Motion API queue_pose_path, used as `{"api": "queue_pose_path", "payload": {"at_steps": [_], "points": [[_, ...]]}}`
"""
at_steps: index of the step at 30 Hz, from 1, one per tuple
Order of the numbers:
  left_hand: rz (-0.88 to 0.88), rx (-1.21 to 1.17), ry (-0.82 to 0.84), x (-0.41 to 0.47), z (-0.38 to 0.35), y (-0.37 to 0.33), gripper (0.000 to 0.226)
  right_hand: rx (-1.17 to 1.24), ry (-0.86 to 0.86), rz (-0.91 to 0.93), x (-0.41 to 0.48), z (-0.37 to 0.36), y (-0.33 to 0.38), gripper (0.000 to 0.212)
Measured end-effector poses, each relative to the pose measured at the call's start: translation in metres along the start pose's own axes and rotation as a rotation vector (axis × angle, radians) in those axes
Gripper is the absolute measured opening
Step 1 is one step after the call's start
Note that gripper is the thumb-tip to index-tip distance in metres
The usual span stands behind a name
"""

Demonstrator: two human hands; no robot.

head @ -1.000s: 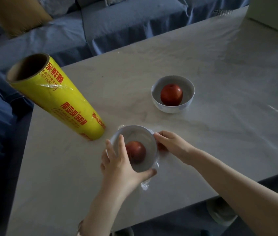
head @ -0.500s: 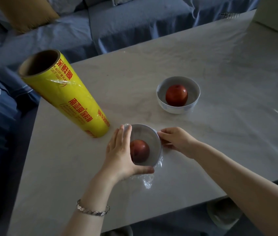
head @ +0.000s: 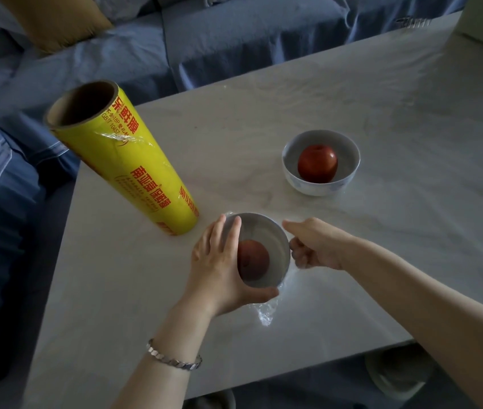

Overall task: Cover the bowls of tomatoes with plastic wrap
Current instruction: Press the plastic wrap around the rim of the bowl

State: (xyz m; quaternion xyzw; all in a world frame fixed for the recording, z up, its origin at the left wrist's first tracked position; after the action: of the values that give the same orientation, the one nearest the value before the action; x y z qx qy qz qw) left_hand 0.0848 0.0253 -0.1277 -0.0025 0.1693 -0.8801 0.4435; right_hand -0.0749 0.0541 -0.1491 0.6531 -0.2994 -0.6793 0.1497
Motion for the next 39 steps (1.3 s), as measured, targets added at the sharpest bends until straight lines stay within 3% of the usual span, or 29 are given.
{"api": "queue_pose_path", "payload": {"at_steps": [3,9,14,26,31,35,39], "points": [[0.004,-0.013,0.009,0.000,-0.001,0.002,0.135,-0.101,0.093,-0.115,-0.004,0.004,0.003,0.036],[0.010,-0.005,0.034,0.001,-0.003,0.003,0.135,-0.330,-0.163,0.315,-0.009,0.000,0.015,0.043],[0.044,0.033,0.078,0.001,-0.003,0.002,0.134,-0.256,-0.308,0.469,-0.010,0.004,0.015,0.044],[0.090,0.033,0.086,0.002,-0.003,0.001,0.135,-0.019,-0.307,0.368,0.020,0.024,-0.006,0.038],[0.140,0.025,0.081,0.000,-0.005,-0.004,0.131,-0.090,-0.325,0.334,0.026,0.022,-0.011,0.041],[0.250,-0.014,0.056,-0.005,-0.006,-0.010,0.129,0.202,-0.094,0.208,0.020,0.023,-0.029,0.035],[0.368,-0.109,-0.016,-0.014,-0.011,-0.023,0.129,0.001,0.076,0.172,0.008,0.021,-0.044,0.033]]}}
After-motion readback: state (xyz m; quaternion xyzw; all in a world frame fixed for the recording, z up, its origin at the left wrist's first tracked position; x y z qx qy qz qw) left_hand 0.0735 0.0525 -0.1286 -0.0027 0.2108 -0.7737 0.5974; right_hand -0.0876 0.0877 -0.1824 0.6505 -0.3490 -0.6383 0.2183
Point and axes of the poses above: each hand's wrist, its own x-axis towards the middle knuckle, its own z-axis out of the back of the hand, y = z × x, the point moved 5 cm from there along x, towards the middle knuckle, and after that the axes turned 5 degrees about -z, right-handed, at the moved point
